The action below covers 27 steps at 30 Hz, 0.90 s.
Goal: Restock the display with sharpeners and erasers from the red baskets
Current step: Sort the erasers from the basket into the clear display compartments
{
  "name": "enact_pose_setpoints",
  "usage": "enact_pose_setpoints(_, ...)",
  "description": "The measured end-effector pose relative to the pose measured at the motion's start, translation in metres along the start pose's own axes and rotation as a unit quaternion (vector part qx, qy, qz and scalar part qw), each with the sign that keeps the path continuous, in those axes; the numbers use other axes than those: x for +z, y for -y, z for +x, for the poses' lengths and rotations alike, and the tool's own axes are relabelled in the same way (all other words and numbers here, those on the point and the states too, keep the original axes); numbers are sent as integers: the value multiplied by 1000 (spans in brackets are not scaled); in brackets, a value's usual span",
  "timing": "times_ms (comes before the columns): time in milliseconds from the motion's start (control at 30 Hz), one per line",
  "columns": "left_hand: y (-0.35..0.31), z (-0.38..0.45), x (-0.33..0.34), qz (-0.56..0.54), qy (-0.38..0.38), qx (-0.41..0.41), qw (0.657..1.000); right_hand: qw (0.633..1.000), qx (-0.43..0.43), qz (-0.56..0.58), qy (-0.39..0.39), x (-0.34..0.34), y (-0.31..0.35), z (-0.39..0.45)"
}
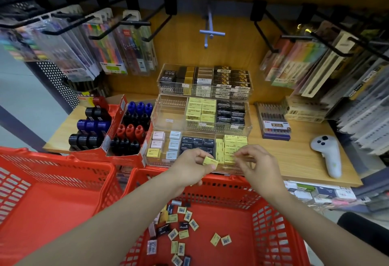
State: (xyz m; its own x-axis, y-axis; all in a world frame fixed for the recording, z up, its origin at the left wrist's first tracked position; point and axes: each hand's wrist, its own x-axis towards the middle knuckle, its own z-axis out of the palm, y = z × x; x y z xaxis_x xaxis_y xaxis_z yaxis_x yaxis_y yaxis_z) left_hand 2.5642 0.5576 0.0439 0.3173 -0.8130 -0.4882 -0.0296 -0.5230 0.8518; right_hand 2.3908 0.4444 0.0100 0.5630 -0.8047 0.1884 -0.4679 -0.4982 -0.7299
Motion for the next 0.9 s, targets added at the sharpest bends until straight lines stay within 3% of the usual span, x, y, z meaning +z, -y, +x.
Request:
enact_pose_setpoints(67, -1, 0, 1, -10, 6, 2, 1000, 998, 41, 50, -19, -8, 5, 0)
enact_pose_setpoints(133, -4, 0, 3, -33, 13, 3, 999, 968, 128, 211, 43, -13, 20, -3)
enact_pose_setpoints(200, -8, -1, 7, -67, 16, -4, 998, 932, 152, 310, 112, -14, 32, -9)
enact_pose_setpoints(300, -13, -4, 13, -108, 16, -19, 994, 955, 103, 247, 128, -13, 39, -16)
enact_pose_setpoints(500, -19, -2, 18, -117, -8, -54, 992, 997, 69, 43, 21, -25, 10, -10)
enact_pose_setpoints(600, -14, 1, 16, 24, -46, -12, 999, 996, 77, -25, 33, -32, -9, -9)
enact_pose_setpoints(733, -9, 6, 16, 233, -68, 63, 968, 996, 73, -40, 23, -26, -15, -6)
enact_pose_setpoints(900, -9, 11, 22, 285, -37, 86, 954, 997, 68, -31, -4, -14, -15, -2)
